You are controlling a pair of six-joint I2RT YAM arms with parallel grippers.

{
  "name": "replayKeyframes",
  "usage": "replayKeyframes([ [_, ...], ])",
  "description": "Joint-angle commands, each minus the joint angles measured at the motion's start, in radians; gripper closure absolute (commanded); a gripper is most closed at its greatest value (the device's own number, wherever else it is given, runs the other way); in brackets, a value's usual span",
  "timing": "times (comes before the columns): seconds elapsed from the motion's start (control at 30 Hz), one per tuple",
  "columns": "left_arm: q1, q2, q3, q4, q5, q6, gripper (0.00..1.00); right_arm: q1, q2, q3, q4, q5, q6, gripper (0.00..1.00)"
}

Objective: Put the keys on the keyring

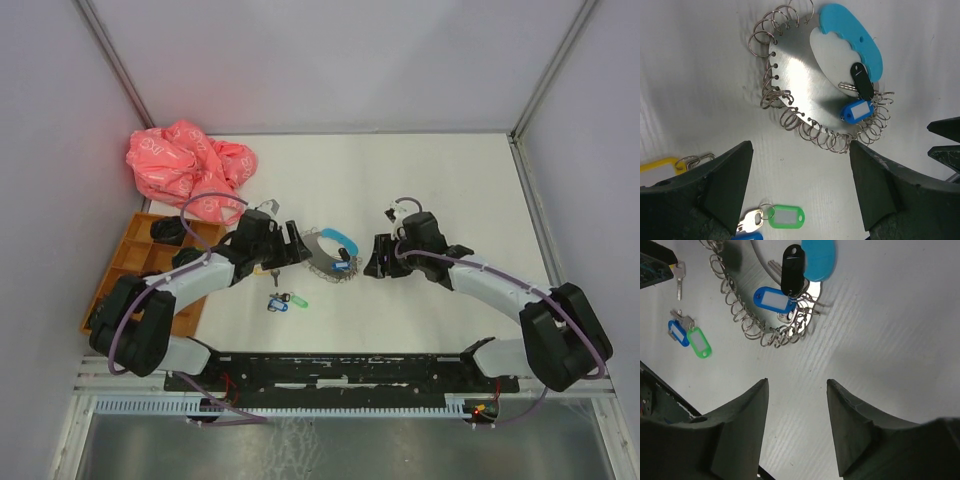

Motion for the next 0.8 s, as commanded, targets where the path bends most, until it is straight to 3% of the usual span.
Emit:
replayKeyframes([
  [0.0,-0.03,0.022,0.021,0.062,-0.027,-0.019,0.16,0.033,0.03,0.046,0.072,0.114,0.031,0.44],
  [0.77,-0.149,0.105,0.05,0.058,-0.054,-0.002,0.27,0.144,0.254,0.138,0.16,0.243,0.027,0.72],
])
